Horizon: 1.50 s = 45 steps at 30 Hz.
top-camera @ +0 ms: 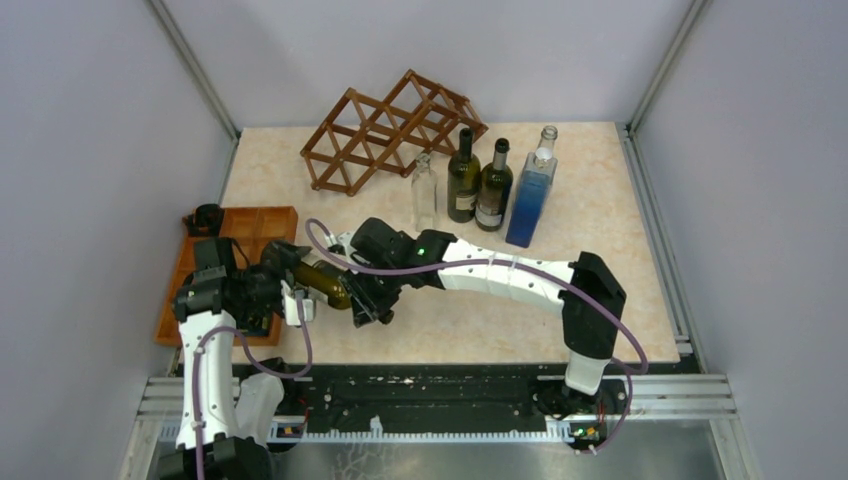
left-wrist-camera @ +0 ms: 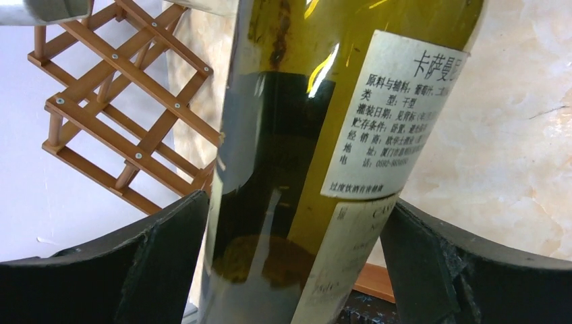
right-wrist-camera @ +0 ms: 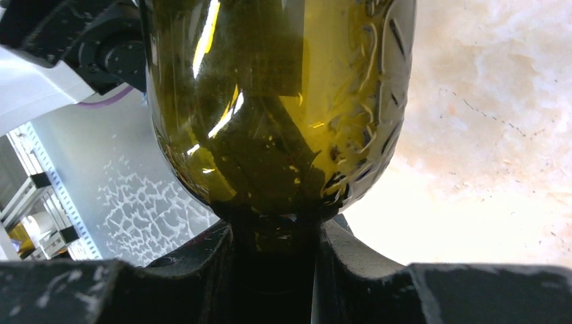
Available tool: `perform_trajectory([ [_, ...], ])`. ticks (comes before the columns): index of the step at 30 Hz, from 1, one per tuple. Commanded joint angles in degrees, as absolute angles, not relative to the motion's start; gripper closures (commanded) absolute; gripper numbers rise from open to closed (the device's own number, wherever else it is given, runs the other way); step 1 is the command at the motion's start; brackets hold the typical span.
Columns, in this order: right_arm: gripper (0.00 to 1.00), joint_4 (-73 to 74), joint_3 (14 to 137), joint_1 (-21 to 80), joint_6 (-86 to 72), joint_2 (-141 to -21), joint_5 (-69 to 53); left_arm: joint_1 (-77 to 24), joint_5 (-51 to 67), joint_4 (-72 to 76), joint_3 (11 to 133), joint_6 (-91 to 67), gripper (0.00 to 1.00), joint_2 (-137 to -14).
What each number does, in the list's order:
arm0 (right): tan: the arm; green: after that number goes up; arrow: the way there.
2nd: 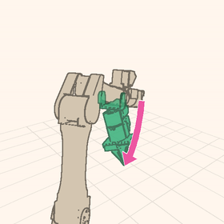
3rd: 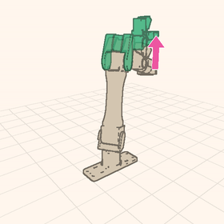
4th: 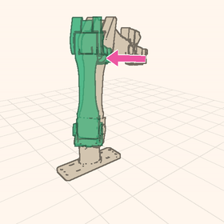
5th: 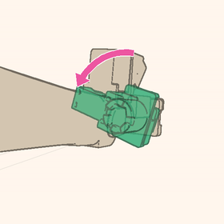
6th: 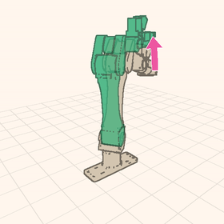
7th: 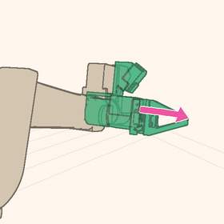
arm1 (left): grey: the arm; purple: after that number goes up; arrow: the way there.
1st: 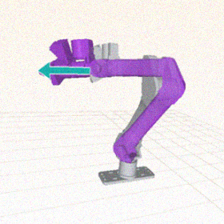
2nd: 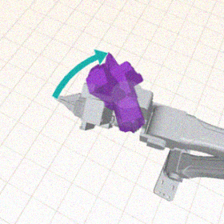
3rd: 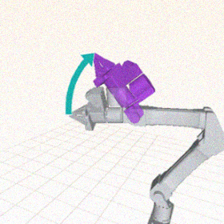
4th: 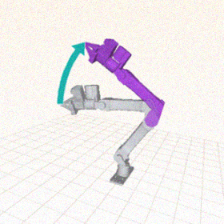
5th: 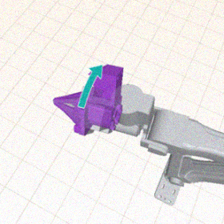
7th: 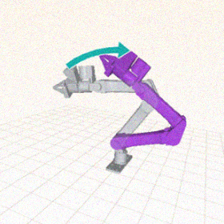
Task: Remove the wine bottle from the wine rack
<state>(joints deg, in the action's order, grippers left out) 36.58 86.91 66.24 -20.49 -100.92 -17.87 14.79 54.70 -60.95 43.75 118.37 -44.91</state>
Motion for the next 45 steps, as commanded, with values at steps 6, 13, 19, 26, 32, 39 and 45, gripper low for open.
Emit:
perform_trajectory([
  [6,1.0,28.2,93.1,67.7,-16.1,-98.3,-24.9,14.9,53.9,-59.8,41.6,129.5,0.01,-45.4],
  [13,0.95,29.4,93.4,67.9,-15.1,-98.9,-22.9,14.9,51.8,-60.7,41.6,130.0,0.22,-46.7],
  [19,0.27,24.8,90.1,65.0,-20.2,-96.6,-17.9,14.9,55.0,-59.1,43.0,121.9,0.95,-47.4],
  [26,0.02,11.4,79.1,59.5,-28.0,-85.4,-12.4,14.9,60.4,-56.3,45.6,105.5,1.0,-49.0],
  [32,0.01,6.0,72.6,59.1,-31.0,-79.6,-4.5,14.9,64.5,-55.6,49.4,89.9,1.0,-52.2],
  [39,0.01,-4.7,64.4,58.9,-34.4,-72.9,2.7,14.9,68.5,-52.8,52.1,75.0,1.0,-54.4],
  [45,0.02,-8.3,65.6,59.3,-34.8,-74.7,2.5,14.8,71.2,-52.2,52.2,70.3,1.0,-54.5],
])
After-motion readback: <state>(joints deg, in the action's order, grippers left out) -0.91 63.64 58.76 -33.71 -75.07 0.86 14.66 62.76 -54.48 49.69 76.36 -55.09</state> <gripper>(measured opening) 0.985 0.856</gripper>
